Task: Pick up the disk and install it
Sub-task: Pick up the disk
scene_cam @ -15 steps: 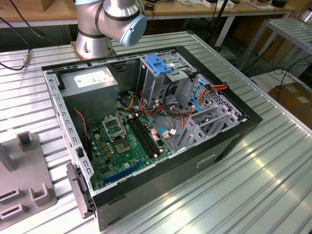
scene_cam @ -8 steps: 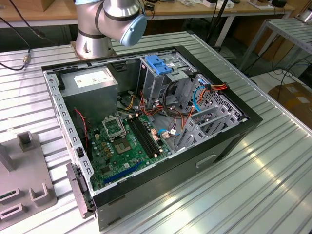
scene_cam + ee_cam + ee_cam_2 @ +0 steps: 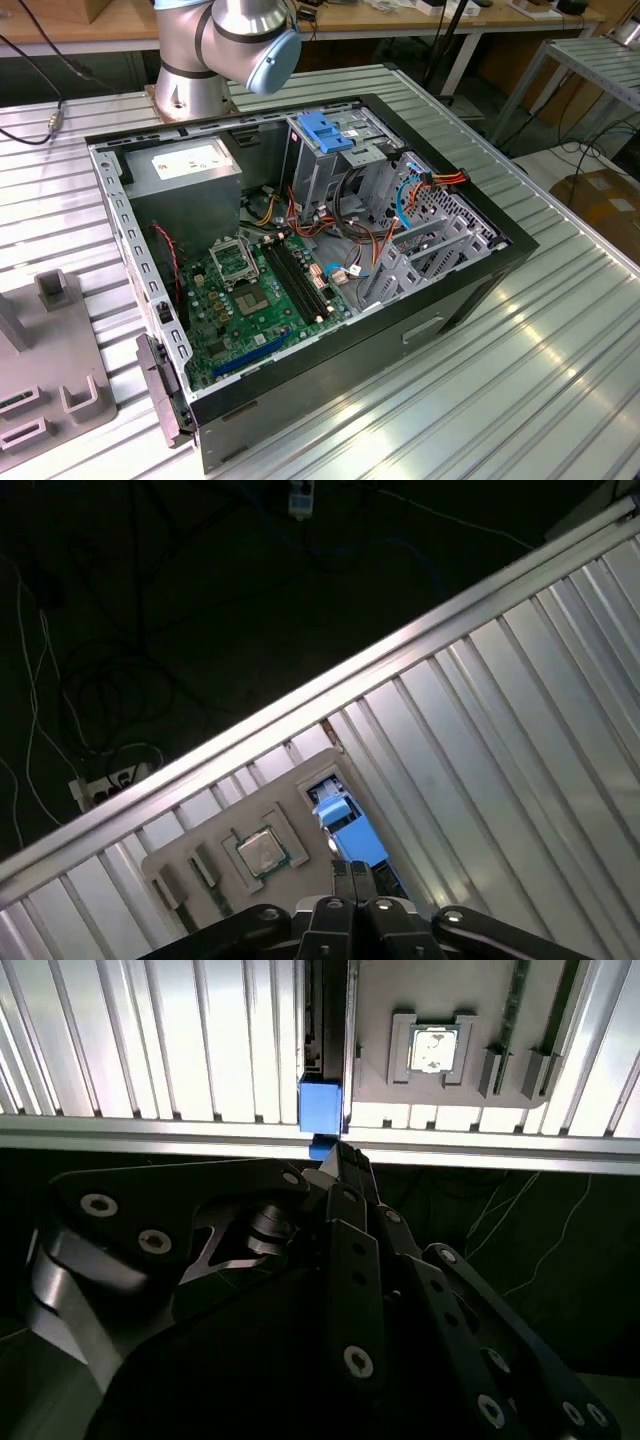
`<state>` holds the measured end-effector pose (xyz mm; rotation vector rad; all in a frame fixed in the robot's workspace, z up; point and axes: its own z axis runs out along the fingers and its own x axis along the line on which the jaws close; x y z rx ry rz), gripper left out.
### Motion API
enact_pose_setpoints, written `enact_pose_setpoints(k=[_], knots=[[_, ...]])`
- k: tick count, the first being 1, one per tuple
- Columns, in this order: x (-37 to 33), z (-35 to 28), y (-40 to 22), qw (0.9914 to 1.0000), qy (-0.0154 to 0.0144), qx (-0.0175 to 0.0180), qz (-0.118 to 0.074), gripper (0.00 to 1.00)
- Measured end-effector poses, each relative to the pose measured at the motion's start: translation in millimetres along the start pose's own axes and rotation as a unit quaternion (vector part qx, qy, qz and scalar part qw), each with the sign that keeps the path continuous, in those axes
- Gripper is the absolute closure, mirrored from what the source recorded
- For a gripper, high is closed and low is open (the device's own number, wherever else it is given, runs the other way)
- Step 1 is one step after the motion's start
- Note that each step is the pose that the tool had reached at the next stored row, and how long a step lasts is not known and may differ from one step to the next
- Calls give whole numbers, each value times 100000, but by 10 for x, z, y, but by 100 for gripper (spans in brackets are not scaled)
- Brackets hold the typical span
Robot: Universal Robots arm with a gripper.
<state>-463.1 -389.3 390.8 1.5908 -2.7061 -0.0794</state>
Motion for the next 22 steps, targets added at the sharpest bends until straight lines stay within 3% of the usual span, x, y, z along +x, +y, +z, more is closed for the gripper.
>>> enact_pose_setpoints(k=[2,5,6,10,14,17,19,20,21,22], knots=[[0,1,0,99986,70,-38,-1690,90],[0,2,-1,99884,208,-109,-4819,90],[0,2,-1,99813,262,-129,-6104,90],[0,5,-1,99668,319,-66,-8133,90],[0,11,0,99432,461,20,-10633,90],[0,25,-2,99050,681,281,-13732,90],[1,36,-2,98775,672,471,-15581,90],[1,38,-2,98704,660,547,-16027,90],[1,46,-3,98512,619,730,-17163,89],[2,56,-3,98419,584,889,-17677,83]])
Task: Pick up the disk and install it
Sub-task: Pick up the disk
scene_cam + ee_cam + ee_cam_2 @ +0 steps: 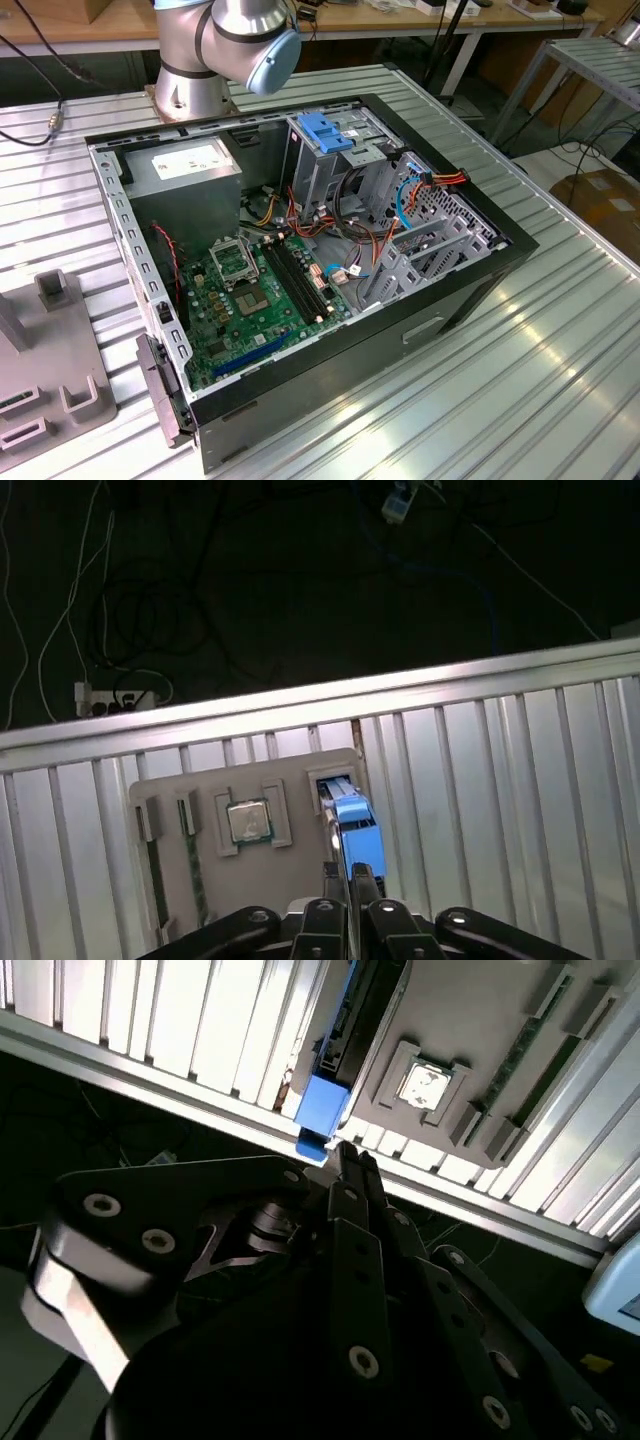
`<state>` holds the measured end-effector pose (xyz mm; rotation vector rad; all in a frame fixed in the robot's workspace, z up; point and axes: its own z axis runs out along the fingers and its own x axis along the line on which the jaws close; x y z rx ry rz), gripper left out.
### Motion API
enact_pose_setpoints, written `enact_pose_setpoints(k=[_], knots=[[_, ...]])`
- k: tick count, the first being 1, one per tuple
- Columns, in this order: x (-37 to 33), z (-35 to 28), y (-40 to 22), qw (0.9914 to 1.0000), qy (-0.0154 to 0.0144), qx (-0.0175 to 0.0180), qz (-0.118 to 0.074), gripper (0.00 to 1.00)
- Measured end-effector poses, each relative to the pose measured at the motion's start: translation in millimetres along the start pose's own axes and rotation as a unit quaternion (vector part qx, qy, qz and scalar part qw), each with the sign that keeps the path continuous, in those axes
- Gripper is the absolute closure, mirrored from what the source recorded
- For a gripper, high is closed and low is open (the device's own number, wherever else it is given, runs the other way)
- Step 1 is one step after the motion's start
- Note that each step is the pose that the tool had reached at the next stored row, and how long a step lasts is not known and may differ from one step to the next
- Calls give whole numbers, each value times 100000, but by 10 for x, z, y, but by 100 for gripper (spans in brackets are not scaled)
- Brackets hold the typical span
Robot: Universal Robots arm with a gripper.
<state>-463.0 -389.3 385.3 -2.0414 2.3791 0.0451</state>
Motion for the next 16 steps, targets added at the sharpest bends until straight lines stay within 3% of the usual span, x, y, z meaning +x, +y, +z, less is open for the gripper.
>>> enact_pose_setpoints(k=[3,8,12,15,16], knots=[[-1,35,-1,99997,27,358,-618,81],[-3,134,-8,99979,60,305,-2026,60],[-41,221,-43,99970,69,263,-2446,58],[-51,280,-45,99967,80,174,-2547,46],[-51,295,-45,99965,84,162,-2629,46]])
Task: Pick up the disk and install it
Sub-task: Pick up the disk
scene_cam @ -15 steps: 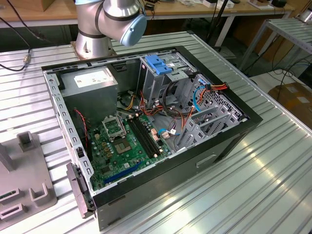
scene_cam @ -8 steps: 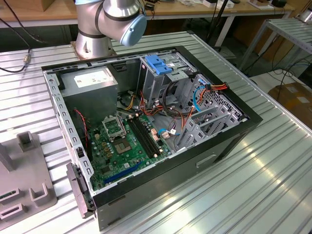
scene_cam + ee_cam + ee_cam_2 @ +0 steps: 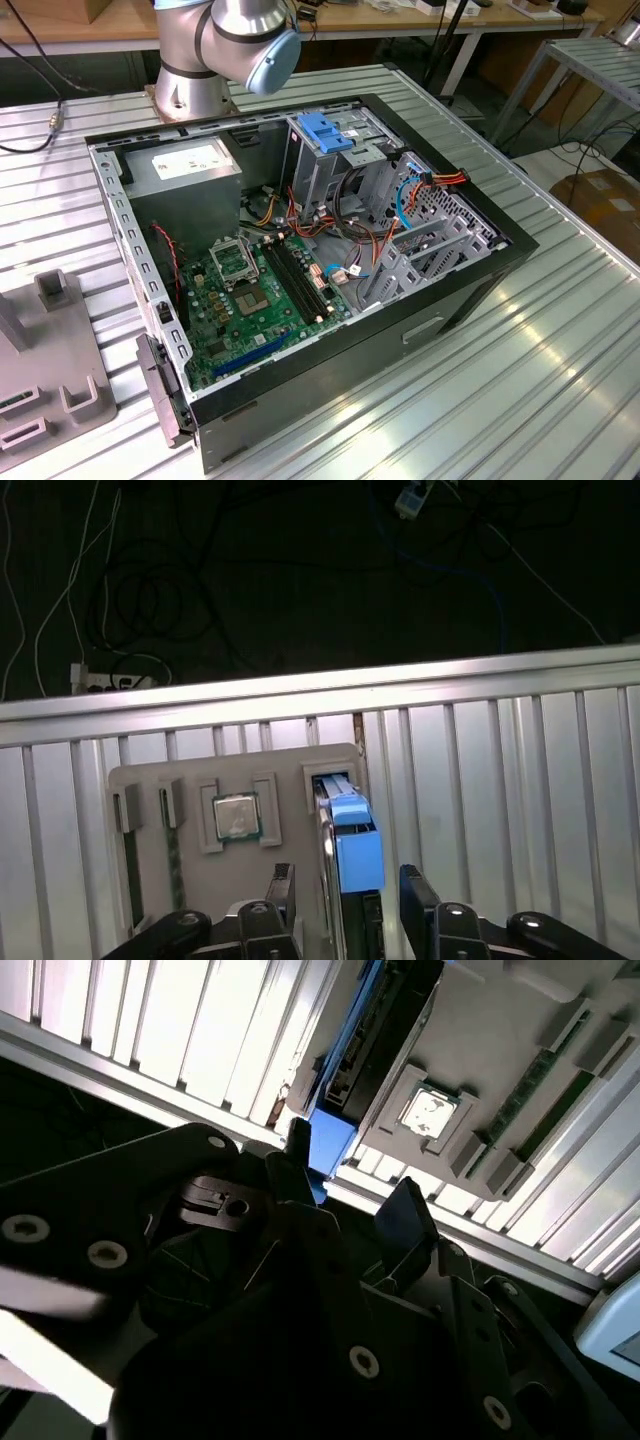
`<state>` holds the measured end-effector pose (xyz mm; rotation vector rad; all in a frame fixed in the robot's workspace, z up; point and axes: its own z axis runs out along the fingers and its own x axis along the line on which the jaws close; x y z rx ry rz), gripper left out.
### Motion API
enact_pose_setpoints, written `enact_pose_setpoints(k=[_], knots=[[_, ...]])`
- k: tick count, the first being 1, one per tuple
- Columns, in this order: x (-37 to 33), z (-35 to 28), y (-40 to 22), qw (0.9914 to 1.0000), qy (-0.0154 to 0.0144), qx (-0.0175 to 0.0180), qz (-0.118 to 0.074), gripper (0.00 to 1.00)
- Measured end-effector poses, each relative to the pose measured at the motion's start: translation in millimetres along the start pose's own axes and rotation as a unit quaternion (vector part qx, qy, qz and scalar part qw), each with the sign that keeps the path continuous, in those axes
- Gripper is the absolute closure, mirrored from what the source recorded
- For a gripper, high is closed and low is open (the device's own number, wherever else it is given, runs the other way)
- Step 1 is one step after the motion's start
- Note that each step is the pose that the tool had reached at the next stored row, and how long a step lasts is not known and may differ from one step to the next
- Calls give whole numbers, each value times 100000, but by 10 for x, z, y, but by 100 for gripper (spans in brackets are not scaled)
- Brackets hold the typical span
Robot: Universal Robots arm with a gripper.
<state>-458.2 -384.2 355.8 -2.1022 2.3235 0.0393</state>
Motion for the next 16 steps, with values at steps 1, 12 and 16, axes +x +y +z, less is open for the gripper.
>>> enact_pose_setpoints(k=[1,12,16], knots=[[0,14,0,100000,2,-4,-193,46],[-43,180,3,99963,4,-59,-2713,33],[-42,265,7,99963,2,-68,-2714,33]])
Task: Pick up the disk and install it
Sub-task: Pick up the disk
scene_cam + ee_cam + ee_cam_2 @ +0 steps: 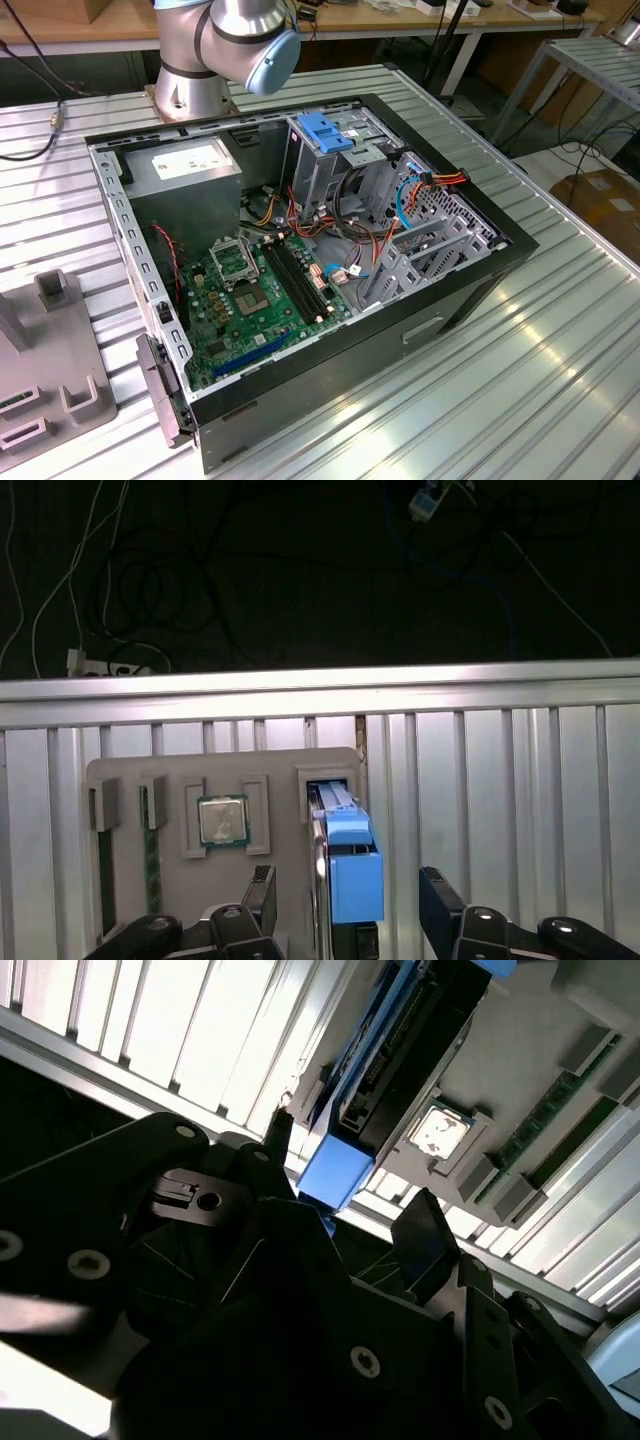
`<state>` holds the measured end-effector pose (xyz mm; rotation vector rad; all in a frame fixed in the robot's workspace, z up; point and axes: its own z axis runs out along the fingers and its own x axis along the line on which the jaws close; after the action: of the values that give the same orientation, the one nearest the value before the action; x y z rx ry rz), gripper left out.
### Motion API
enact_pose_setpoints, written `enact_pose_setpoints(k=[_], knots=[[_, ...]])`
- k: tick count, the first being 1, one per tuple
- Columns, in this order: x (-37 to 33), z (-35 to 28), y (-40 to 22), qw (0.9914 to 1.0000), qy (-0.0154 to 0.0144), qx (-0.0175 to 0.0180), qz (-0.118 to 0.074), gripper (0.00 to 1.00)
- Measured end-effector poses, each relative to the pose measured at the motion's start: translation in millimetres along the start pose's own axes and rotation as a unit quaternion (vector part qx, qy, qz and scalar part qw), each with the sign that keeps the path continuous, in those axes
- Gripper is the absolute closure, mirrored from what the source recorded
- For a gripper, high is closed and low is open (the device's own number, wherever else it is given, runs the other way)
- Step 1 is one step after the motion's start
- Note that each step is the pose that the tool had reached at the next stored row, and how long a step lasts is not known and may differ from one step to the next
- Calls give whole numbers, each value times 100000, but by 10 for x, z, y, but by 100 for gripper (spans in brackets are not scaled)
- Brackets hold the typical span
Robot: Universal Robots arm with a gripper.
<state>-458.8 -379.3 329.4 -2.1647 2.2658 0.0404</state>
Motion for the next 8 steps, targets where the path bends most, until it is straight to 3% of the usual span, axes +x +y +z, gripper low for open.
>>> enact_pose_setpoints(k=[8], knots=[[3,174,32,100000,1,2,0,33]])
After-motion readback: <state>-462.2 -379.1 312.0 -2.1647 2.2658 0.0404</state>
